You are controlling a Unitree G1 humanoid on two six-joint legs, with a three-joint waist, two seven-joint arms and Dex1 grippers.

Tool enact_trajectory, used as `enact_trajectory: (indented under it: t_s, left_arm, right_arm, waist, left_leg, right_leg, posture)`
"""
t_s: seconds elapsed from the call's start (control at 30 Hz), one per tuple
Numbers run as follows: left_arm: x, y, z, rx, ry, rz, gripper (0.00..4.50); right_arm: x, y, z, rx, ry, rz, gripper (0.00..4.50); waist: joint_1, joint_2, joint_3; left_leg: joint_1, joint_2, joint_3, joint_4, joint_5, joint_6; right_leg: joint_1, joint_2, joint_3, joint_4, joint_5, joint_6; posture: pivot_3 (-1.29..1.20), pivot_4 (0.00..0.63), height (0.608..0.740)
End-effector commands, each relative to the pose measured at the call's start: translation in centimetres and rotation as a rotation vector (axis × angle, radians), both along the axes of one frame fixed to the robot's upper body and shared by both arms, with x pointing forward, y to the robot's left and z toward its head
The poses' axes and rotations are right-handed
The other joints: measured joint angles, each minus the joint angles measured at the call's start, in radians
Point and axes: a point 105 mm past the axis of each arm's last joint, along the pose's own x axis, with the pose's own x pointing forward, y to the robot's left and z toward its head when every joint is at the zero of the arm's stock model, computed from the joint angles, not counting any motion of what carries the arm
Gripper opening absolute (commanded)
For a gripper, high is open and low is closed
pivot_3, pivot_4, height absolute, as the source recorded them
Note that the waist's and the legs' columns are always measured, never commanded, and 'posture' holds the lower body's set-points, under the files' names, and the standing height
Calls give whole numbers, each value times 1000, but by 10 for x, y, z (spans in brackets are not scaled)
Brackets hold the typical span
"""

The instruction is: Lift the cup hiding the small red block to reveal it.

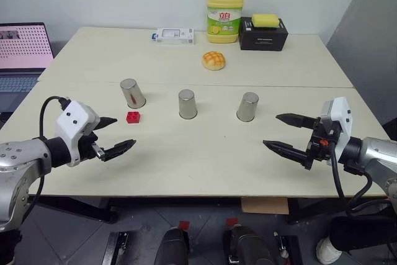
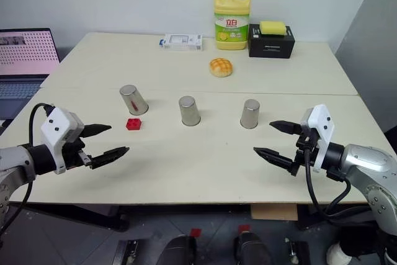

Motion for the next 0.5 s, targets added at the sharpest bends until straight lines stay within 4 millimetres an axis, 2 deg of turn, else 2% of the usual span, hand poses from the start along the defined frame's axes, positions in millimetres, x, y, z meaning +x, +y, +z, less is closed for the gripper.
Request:
enact_trajectory:
  t_s: [0.03, 0.5]
  left_arm:
    - [2, -2, 10, 19, -30, -21, 4442]
    - [4, -3, 7, 13, -23, -24, 4442]
  right_arm:
    - [-4, -2, 14, 4, -55, -10, 4500]
    - [-2, 0, 18, 4, -67, -12, 4500]
  waist:
    - [0, 0, 0]
    - [0, 0, 0]
  left_leg:
    - [0, 0, 0, 0, 0, 0]
    - [0, 0, 0, 0, 0, 0]
  right_leg:
    - [0, 0, 0, 0, 0, 0]
    - [0, 0, 0, 0, 0, 0]
  posture:
    - [0, 150, 740]
    - [0, 150, 740]
